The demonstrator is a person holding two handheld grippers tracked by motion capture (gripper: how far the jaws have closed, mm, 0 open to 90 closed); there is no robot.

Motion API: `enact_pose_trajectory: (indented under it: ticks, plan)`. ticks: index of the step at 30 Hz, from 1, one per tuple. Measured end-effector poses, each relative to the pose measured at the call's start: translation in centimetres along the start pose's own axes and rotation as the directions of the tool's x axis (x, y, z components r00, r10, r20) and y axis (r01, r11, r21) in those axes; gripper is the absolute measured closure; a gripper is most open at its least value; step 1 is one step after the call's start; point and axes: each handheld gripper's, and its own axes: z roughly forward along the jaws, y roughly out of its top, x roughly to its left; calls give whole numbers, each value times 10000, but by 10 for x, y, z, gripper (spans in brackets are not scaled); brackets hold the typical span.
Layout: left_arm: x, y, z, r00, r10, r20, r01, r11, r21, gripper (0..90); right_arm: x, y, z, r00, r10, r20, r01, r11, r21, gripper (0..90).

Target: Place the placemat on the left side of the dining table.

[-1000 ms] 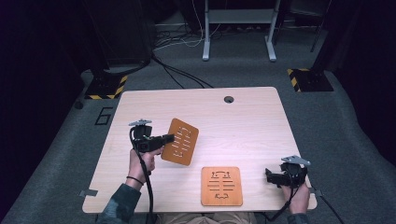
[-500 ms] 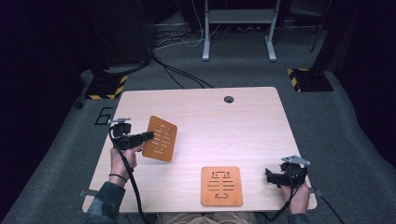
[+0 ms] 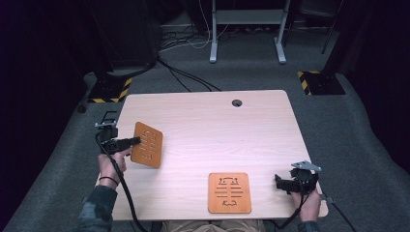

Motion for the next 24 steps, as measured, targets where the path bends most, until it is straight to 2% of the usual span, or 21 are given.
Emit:
enact_pose_trajectory:
  ticks: [4,7,11,17,18,19,20,24]
  plan:
    - [14,4,1,9993,-290,-235,292,9995,98,862,0,0,0,10000,4,1,-4,10000,1,0]
    - [20,7,3,9983,-334,-479,347,9990,276,862,0,0,0,10000,9,2,-9,10000,4,0]
    - [28,11,4,9978,-521,-415,539,9976,428,862,0,0,0,10000,14,6,-14,10000,4,0]
    - [35,18,10,9959,-291,-854,367,9954,883,831,0,0,0,10000,21,8,-21,10000,4,0]
    - [37,18,12,9964,-215,-825,296,9948,975,828,0,0,0,10000,19,11,-19,10000,0,0]
    - [38,19,12,9961,-126,-875,229,9927,1184,824,0,0,0,10000,19,10,-19,10000,3,0]
    - [40,19,14,9956,-184,-919,286,9934,1114,818,0,0,0,10000,17,9,-17,10000,3,0]
    - [44,21,16,9940,-115,-1086,261,9905,1348,794,0,0,0,10000,20,10,-20,10000,0,0]
